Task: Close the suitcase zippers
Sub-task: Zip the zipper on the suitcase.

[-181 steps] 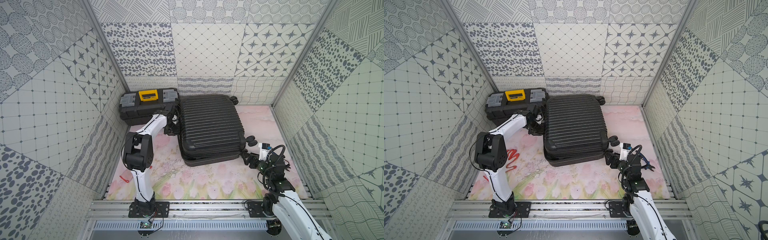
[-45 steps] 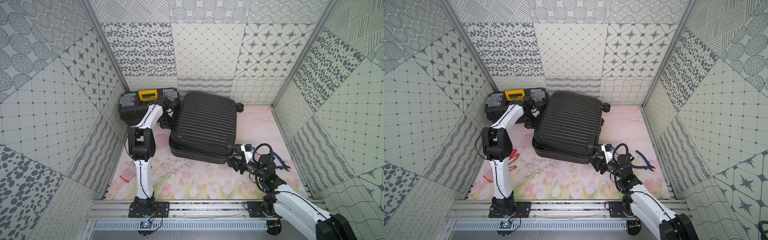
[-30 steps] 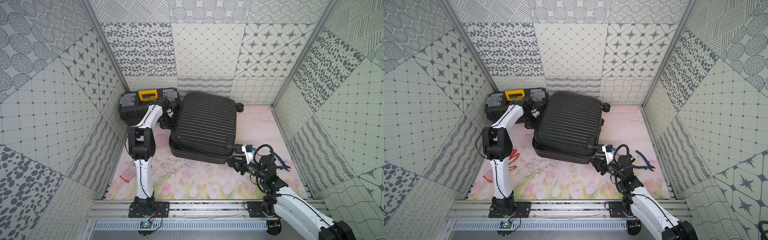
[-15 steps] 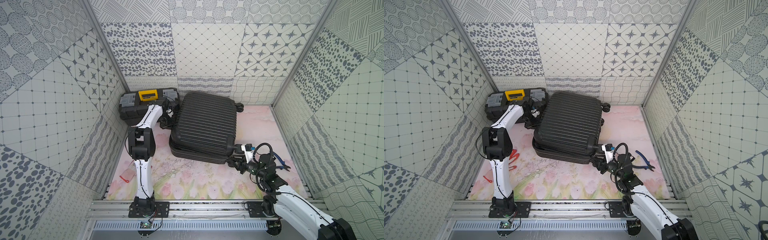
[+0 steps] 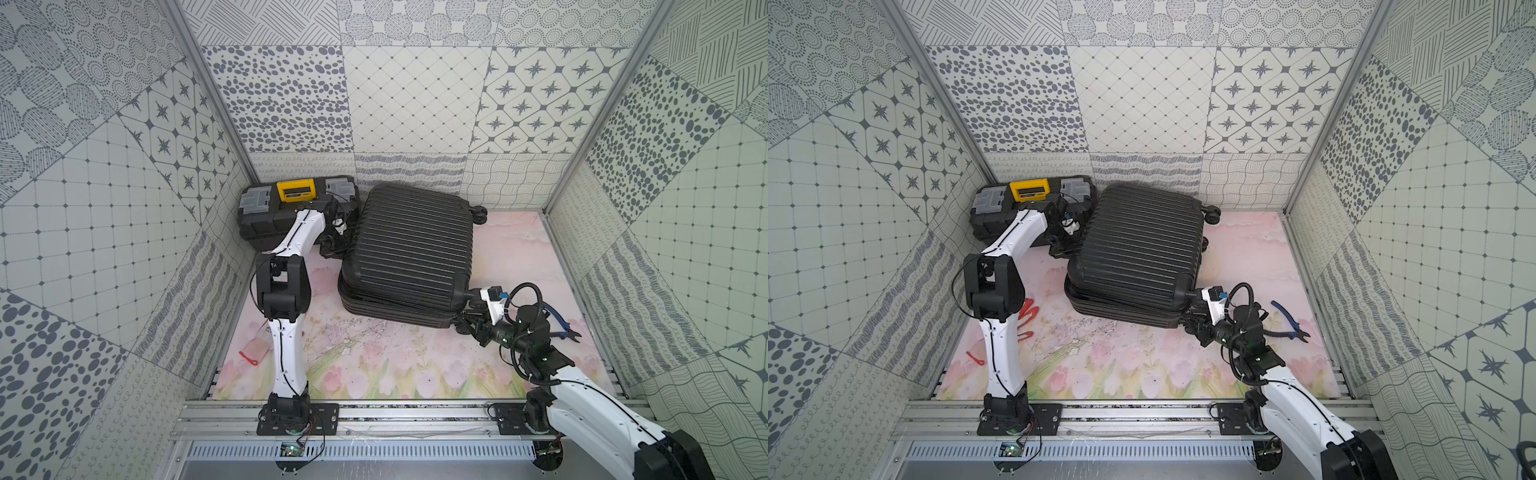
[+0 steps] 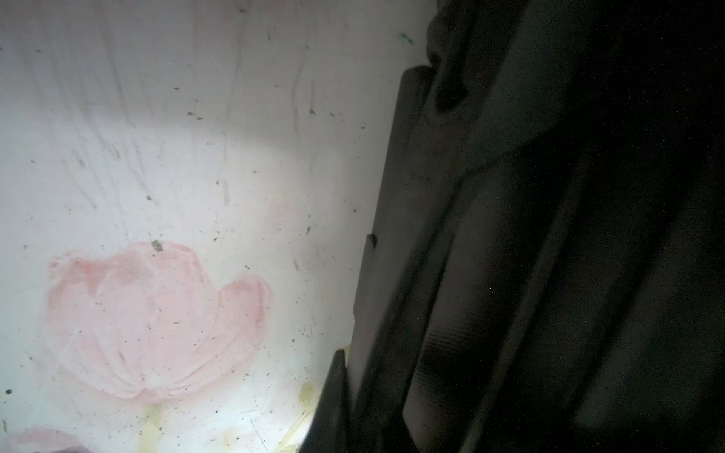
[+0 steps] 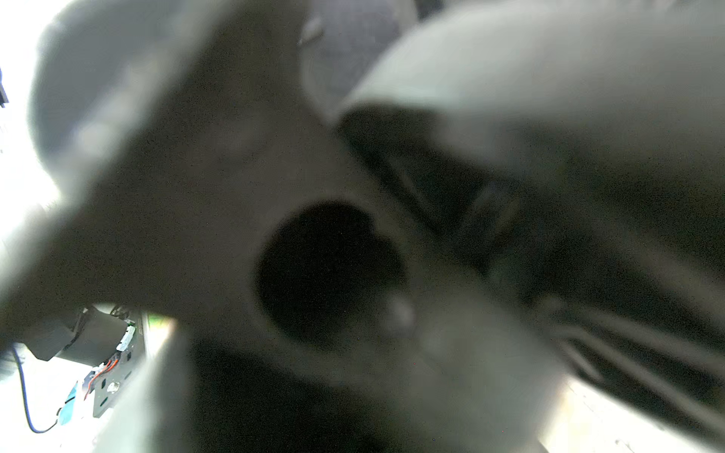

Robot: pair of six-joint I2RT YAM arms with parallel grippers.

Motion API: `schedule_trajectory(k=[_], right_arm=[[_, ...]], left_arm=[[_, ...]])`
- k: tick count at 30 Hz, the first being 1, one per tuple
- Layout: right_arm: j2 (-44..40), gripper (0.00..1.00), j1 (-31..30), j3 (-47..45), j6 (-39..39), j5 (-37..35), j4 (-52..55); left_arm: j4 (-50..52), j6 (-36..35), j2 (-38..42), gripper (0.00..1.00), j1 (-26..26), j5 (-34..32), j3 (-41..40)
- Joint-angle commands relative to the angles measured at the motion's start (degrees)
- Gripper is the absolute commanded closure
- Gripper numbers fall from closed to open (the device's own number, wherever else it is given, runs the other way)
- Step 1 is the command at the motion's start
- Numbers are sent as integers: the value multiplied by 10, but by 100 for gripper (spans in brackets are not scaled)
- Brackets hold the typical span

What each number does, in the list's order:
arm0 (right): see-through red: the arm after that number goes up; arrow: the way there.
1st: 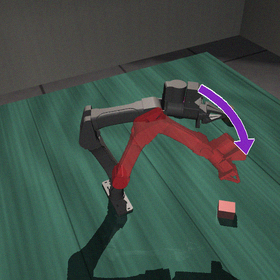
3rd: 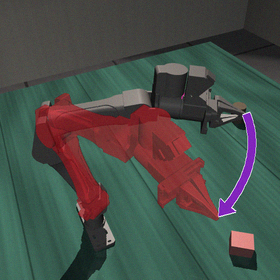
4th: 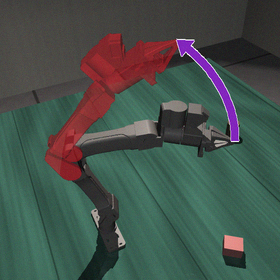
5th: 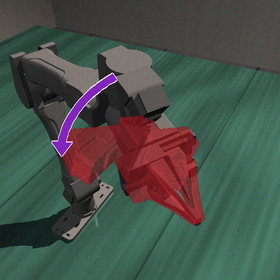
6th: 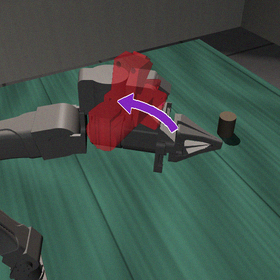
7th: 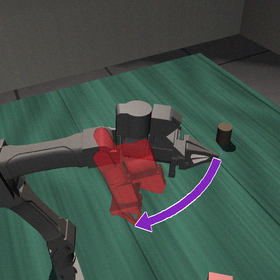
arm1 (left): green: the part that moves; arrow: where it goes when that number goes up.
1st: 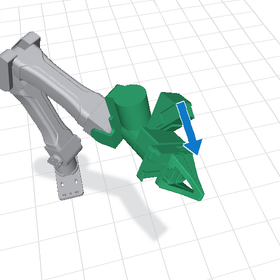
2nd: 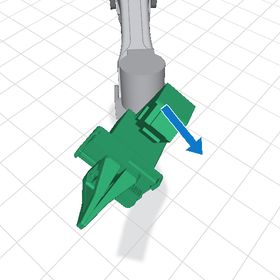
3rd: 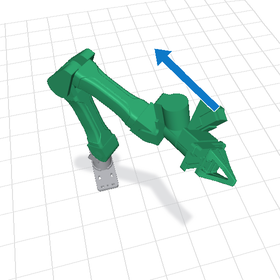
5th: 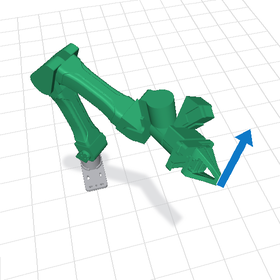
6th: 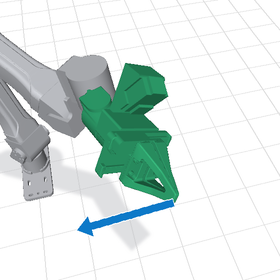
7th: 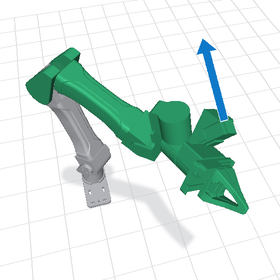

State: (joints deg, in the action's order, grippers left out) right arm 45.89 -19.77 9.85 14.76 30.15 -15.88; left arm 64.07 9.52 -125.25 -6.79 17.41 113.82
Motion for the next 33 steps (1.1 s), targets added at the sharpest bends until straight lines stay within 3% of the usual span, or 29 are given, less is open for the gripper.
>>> schedule_trajectory(k=[1, 5, 10, 14, 25, 33], right_arm=[[13, 76, 2, 18, -6, -10, -23], [5, 83, 9, 16, -4, -8, -20], [13, 97, 11, 20, -8, 24, -14], [0, 100, 6, 31, -17, 49, 19], [-109, 100, -122, 66, -71, -73, 192], [-73, 100, -236, 126, -134, -152, 245]], left_arm=[[-29, 39, 11, 100, 5, 46, -2], [-34, 43, 15, 100, 5, 47, -11], [-39, 51, 20, 100, 5, 48, -22], [-51, 76, 29, 100, 4, 41, -37], [-87, 192, 65, 100, -3, -49, -98], [-109, 234, 79, 100, -20, -59, -131]])
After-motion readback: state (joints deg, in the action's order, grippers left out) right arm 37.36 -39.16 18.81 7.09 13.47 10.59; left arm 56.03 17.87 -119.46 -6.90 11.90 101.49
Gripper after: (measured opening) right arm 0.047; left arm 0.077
